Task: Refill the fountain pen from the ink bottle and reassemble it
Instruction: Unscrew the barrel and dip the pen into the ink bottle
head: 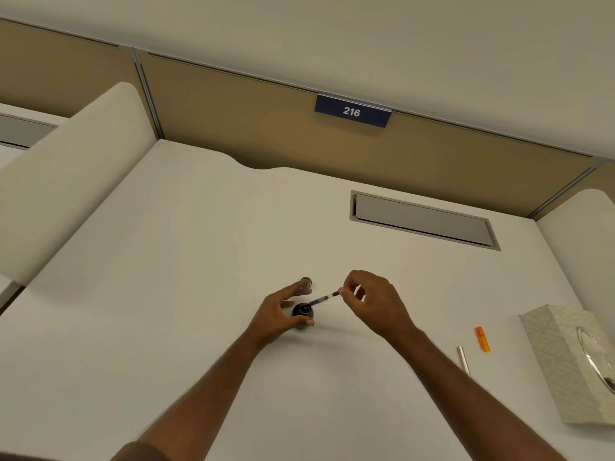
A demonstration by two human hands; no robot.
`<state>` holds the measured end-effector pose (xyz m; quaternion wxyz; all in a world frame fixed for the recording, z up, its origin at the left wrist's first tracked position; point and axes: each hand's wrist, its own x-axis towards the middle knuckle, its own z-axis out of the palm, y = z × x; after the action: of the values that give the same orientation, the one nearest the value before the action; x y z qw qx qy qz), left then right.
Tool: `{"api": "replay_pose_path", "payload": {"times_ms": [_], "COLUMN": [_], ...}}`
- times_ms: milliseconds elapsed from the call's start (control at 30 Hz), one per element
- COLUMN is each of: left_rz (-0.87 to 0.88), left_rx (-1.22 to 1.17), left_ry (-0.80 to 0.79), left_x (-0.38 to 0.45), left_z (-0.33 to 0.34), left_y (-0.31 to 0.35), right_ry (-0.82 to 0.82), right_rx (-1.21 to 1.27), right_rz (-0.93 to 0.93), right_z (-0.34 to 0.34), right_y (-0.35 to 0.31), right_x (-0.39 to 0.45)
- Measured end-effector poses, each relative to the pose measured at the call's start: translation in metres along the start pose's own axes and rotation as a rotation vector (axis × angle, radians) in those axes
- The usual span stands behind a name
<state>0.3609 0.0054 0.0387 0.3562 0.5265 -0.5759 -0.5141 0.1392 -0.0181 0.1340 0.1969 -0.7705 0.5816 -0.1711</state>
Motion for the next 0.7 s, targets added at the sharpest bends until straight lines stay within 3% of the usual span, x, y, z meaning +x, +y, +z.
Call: {"api": "replay_pose_path", "payload": {"times_ms": [300,500,700], "left_rz": [-0.001,-0.031,0.009], "left_rx": [-0.015,-0.128,-0.244], "left_ry": [-0.021,0.143,0.31], "left_x": [-0.009,-0.009,-0.005], "left_z": [0.0,0.001,0.018], "left_y": [0.001,0.015,0.071], "right_ry": [0.065,0.114,0.168], "right_rx": [0.465,0.94,1.339], "right_rz": [0.268,0.473,0.697], "right_z": [-0.006,-0.013,-0.023], "right_y": [0.007,-0.001,-0.015], "right_x": [-0.017,-0.032,-0.047]}}
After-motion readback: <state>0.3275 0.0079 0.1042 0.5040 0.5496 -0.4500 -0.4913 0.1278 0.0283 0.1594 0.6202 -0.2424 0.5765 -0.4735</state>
